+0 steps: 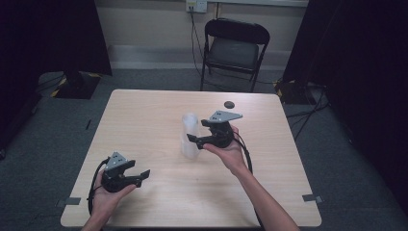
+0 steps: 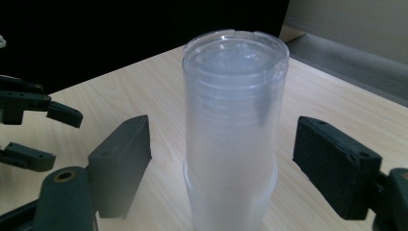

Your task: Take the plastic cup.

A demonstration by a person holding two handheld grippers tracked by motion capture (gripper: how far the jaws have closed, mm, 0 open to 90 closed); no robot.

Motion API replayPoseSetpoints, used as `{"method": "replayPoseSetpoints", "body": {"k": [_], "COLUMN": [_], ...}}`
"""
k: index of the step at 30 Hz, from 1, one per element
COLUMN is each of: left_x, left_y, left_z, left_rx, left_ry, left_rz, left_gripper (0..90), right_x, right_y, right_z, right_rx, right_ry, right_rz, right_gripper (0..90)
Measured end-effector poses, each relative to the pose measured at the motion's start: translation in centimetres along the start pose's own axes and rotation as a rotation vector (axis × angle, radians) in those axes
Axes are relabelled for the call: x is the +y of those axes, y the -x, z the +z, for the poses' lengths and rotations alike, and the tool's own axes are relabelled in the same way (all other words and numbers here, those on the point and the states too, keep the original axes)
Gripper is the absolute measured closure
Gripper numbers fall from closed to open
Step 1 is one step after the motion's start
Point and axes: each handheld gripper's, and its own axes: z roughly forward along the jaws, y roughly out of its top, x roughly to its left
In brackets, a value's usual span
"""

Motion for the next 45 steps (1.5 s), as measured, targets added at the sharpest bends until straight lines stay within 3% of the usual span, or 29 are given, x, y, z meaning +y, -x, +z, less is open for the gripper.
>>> {"method": "replayPoseSetpoints", "body": {"k": [4,6,15,25,31,35,45], "left_x": [0.1,0.1,0.1,0.3,0.3,0.4,0.3], "left_y": [0.0,0.0,-0.1,-0.2,-0.1,-0.2,-0.2], "left_z": [-0.2,-0.2,0.1,0.4,0.6,0.6,0.5], "left_rx": [-0.003,0.000,-0.003,-0.005,-0.013,-0.009,0.003], "left_ry": [0.016,0.015,0.005,0.001,-0.006,-0.004,-0.007], "left_rz": [0.021,0.017,0.014,0.017,0.017,0.023,0.015], "left_gripper": [24.9,24.9,24.9,24.9,25.6,25.5,26.2], "right_x": [0.2,0.0,-0.6,-1.1,-0.9,-1.0,-0.8], "right_y": [0.4,0.5,1.1,0.8,0.5,0.5,0.8], "right_z": [1.2,2.1,3.5,5.0,4.8,5.1,4.8], "right_rx": [-0.008,-0.036,-0.016,-0.024,-0.017,-0.025,-0.036], "right_ry": [0.009,-0.005,0.000,-0.008,0.022,0.007,0.014], "right_rz": [-0.003,-0.012,0.009,-0.008,-0.008,-0.013,-0.012], "right_gripper": [19.7,18.5,19.6,25.2,26.8,31.9,32.2]}}
